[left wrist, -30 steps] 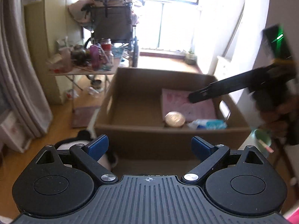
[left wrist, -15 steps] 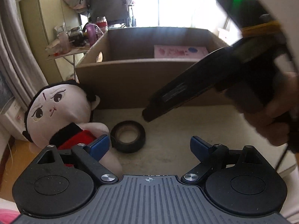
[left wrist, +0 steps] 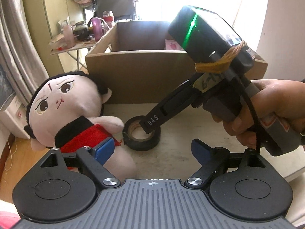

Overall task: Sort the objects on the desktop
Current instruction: 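Withdraw the right gripper from the box toward the black tape roll, then close the right gripper on the black tape roll's rim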

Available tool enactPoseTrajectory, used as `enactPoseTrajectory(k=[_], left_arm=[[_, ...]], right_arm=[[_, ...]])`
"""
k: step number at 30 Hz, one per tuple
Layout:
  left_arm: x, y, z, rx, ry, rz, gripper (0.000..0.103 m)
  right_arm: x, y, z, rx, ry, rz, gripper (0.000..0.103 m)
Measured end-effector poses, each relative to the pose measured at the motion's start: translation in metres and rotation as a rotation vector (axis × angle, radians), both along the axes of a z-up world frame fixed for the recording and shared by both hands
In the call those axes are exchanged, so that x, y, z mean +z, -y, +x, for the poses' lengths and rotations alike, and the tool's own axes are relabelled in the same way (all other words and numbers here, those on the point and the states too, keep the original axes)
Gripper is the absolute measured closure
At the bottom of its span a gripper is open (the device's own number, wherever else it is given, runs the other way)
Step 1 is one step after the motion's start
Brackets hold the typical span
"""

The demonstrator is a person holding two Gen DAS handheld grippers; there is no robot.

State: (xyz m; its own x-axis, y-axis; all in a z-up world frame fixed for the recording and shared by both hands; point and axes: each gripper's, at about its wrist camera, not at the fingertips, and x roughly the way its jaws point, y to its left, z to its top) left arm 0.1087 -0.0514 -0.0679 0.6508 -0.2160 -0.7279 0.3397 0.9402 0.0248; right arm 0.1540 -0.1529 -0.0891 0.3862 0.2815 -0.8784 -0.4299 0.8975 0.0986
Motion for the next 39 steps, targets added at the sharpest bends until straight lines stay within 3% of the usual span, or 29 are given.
enactPoseTrajectory(k=[7,18,26,32,39], left_arm=[[-0.001,-0.005,-0.001,0.003,0.008,-0.019,0.014],[0.0,0.017,-0.007,-0.115,0.007,-0.046,0.014],[-0.02,0.048,-0.004,-0.223,-0.071,-0.039,0.014],[-0.04,0.066,0.001,-0.271,-0.133,-0.036,0.015],[-0.052,0.075,0.0,-0.292,-0.113,0.013,0.028]], right_arm=[[0.001,-0.001,-0.009,0.046,0.007,-0.041,0.063],[0.001,0.052,-0.048,0.005,-0.007,-0.052,0.063],[0.002,0.093,-0.075,-0.028,-0.024,-0.053,0.063],[0.001,0.092,-0.071,-0.055,-0.049,-0.036,0.063],[-0.001,0.099,-0.067,-0.072,-0.058,-0.02,0.063]])
